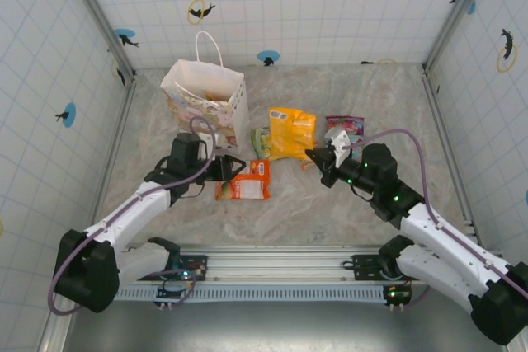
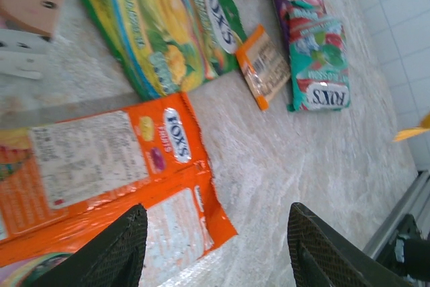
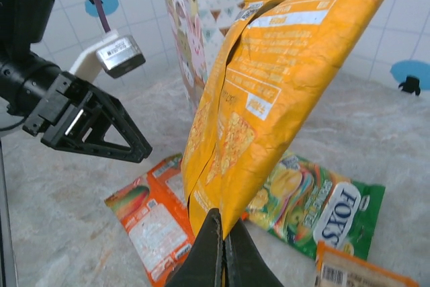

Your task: Place the snacks into the paper bag

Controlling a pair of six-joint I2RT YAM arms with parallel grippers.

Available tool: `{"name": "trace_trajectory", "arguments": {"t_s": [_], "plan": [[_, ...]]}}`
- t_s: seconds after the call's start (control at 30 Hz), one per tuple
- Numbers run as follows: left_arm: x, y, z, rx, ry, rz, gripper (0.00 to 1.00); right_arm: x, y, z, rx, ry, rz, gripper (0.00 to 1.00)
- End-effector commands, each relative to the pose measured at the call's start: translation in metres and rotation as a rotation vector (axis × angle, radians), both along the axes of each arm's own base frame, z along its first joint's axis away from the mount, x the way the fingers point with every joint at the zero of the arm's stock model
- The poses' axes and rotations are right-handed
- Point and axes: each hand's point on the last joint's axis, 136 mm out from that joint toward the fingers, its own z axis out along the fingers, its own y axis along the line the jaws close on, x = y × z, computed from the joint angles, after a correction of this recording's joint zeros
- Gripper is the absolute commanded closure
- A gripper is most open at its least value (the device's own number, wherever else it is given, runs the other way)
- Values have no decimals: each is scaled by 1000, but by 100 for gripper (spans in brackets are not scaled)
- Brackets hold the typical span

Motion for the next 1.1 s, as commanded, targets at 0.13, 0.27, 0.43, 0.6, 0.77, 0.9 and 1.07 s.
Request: {"name": "trace_trajectory", "arguments": {"t_s": [0.13, 0.27, 0.43, 0.6, 0.77, 0.9, 1.07], "plan": [[14, 22, 16, 4, -35, 73, 43, 9, 14, 59, 8, -158, 26, 100], [19, 29, 19, 1, -42, 98, 43, 14, 20, 82, 13, -194, 36, 100], [24, 34, 23, -11, -45, 120, 43, 20, 29, 107, 13, -250, 51, 100], [28, 41, 25, -15, -47, 143, 42, 27, 37, 130, 11, -311, 66, 100], [33, 48, 28, -20, -51, 171, 43, 33, 46, 155, 17, -373, 75, 100], [38, 55, 34, -25, -64, 202, 42, 40, 53, 172, 23, -409, 80, 100], [44, 63, 39, -33, -71, 241, 42, 48, 62, 188, 46, -453, 88, 100]]}}
